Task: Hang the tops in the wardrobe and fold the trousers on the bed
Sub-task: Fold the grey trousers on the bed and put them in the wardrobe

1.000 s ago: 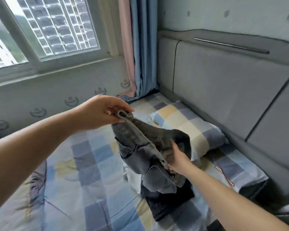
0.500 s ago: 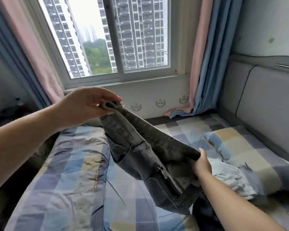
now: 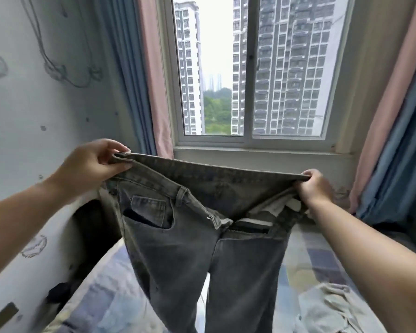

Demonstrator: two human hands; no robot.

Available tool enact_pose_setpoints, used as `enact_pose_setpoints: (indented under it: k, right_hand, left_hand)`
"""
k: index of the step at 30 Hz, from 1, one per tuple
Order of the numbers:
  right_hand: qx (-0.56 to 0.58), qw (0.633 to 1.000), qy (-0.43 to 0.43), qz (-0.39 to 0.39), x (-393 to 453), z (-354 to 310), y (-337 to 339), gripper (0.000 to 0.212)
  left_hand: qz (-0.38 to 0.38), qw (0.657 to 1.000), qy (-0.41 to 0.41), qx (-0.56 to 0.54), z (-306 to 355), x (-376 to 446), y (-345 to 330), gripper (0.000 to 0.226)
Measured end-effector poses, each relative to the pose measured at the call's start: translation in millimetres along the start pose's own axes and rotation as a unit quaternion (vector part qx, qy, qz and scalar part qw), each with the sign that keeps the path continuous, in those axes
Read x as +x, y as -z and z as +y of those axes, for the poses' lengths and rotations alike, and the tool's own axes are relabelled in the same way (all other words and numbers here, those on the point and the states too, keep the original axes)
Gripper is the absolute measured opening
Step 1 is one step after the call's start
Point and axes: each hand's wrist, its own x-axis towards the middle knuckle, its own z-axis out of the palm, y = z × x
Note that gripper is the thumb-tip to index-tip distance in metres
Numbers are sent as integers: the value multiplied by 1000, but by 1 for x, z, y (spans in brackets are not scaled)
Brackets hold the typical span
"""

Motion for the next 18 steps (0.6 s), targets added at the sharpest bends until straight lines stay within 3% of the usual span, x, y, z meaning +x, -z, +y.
enact_pose_setpoints:
  k: [4, 8, 13, 18]
  right_hand:
    - [30, 990, 140, 20, 34, -88, 53, 28]
    - [60, 973, 219, 37, 60, -156, 119, 30]
    - [100, 962, 250, 35, 73, -185, 198, 13]
    - [90, 963, 240, 78, 90, -187, 276, 9]
  left_hand:
    - [98, 995, 10, 17, 16, 13, 28, 27]
    - [172, 985, 27, 24, 58, 23, 48, 26]
    - [243, 969, 7, -44, 86, 53, 42, 60]
    - [259, 945, -15, -200, 172, 67, 1, 25]
